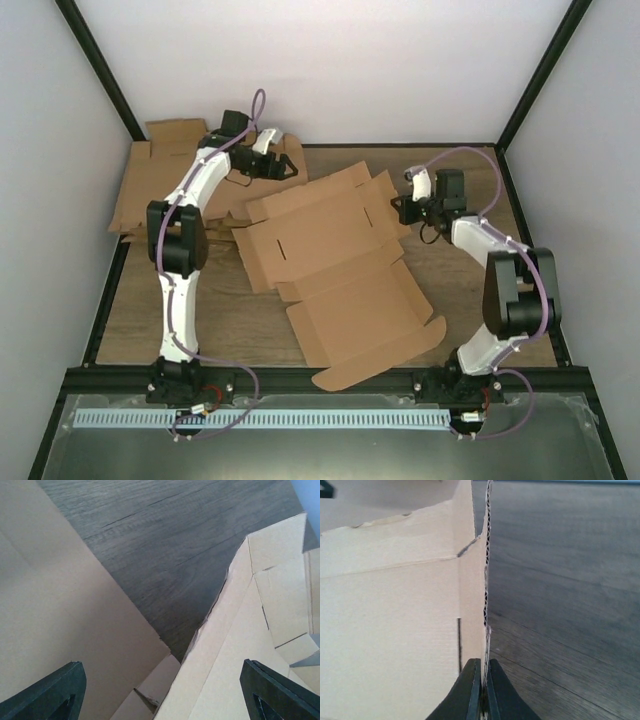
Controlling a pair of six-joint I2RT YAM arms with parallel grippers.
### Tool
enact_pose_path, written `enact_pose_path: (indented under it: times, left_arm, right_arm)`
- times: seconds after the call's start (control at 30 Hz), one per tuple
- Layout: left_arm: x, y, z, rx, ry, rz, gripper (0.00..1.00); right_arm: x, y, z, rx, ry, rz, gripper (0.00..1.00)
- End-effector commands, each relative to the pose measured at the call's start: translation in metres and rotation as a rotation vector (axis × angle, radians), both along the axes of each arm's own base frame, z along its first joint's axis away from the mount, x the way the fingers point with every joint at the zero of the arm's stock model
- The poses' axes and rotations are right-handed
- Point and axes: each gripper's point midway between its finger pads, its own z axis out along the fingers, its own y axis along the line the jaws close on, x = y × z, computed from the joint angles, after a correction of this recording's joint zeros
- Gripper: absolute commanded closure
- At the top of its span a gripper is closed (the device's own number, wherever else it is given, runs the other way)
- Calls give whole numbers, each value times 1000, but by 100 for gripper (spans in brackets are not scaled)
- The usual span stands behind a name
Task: Fold the paper box
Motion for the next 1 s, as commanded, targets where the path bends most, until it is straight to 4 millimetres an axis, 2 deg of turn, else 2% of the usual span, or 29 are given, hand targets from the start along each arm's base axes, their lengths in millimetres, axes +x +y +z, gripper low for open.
enact_pose_path:
  times: [0.0,0.13,0.23,0.37,0.47,0.6,0.97]
  left_arm:
    - [-9,-13,39,-58,-70,-65,13]
    - [-14,-17,45,-86,-69,-79,14]
    - [-20,-23,48,-132,-46,-102,17]
    - [-37,-37,57,-187,-29,-164,23]
    - [-57,-50,65,-222,-39,-221,25]
    - [-77,-58,72,-253,-58,-261,27]
    - [-107,-67,58,-144,-84,-285,30]
  right_arm:
    - [-7,25,57,-19,-251,69,99]
    - [-20,30,84,-22,-358,77,99]
    - [-26,31,92,-16,-386,78,99]
    - [-27,31,92,-9,-378,80,99]
    - [-27,31,93,3,-374,75,99]
    - [-28,33,95,15,-371,77,99]
    - [-32,35,95,39,-371,84,99]
